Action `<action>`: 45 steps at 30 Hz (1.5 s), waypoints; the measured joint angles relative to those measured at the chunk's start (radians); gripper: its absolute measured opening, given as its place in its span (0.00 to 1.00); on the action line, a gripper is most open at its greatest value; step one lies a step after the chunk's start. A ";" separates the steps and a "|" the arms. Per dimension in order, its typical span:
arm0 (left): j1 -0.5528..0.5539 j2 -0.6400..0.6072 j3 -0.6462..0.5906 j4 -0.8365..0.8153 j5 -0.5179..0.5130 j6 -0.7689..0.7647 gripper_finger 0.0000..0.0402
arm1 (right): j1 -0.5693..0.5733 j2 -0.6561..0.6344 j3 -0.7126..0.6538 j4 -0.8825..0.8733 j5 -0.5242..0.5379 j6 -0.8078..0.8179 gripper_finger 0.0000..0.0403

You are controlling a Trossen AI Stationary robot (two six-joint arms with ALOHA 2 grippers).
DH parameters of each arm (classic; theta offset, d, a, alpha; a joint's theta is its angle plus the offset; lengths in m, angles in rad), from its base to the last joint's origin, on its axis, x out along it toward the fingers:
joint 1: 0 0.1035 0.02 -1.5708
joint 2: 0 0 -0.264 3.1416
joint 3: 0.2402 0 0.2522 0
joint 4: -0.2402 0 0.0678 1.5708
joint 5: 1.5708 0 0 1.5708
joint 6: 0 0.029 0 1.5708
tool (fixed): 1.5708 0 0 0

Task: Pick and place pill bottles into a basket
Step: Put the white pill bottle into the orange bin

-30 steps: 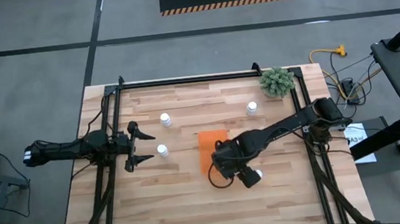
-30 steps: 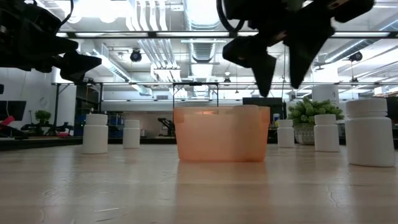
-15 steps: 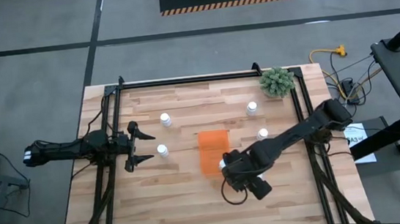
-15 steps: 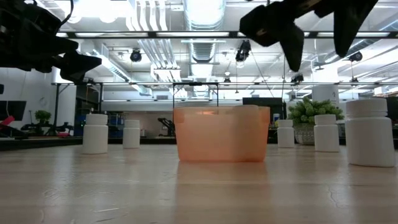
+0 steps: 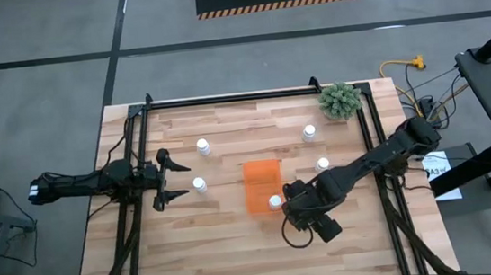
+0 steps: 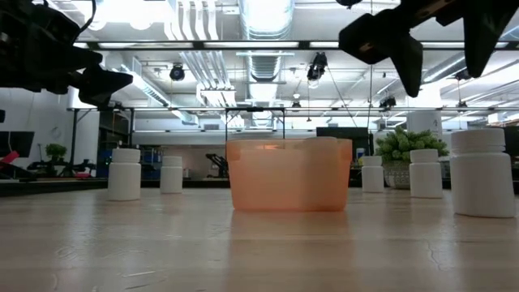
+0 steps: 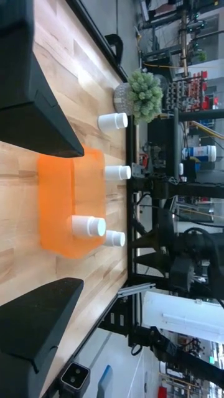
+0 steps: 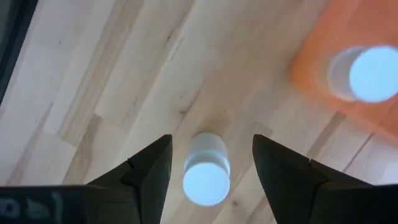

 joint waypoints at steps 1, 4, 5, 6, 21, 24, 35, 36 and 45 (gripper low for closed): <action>0.000 0.000 0.000 -0.001 0.000 0.000 0.78 | 0.000 -0.010 -0.015 0.009 0.000 0.007 0.53; 0.000 0.001 0.000 -0.001 0.000 0.000 0.78 | 0.003 -0.043 -0.066 0.051 0.001 0.026 0.53; 0.000 0.001 0.000 -0.001 0.000 0.000 0.78 | 0.006 -0.055 -0.083 0.064 0.002 0.031 0.53; 0.000 0.001 0.000 -0.001 0.000 0.000 0.78 | 0.008 -0.064 -0.097 0.072 0.002 0.036 0.53; 0.000 0.007 0.000 -0.001 0.000 0.000 0.78 | 0.018 -0.146 -0.260 0.185 0.004 0.096 0.53; 0.000 0.007 0.000 -0.001 0.000 0.000 0.78 | 0.018 -0.146 -0.287 0.204 0.004 0.099 0.53; 0.000 0.007 0.000 -0.001 0.000 0.000 0.78 | 0.018 -0.146 -0.316 0.233 0.008 0.107 0.53; 0.000 0.007 0.000 -0.001 0.000 0.000 0.78 | 0.018 -0.146 -0.319 0.234 0.014 0.107 0.53; 0.000 0.007 0.000 -0.001 0.000 0.000 0.78 | 0.018 -0.146 -0.355 0.257 0.026 0.107 0.53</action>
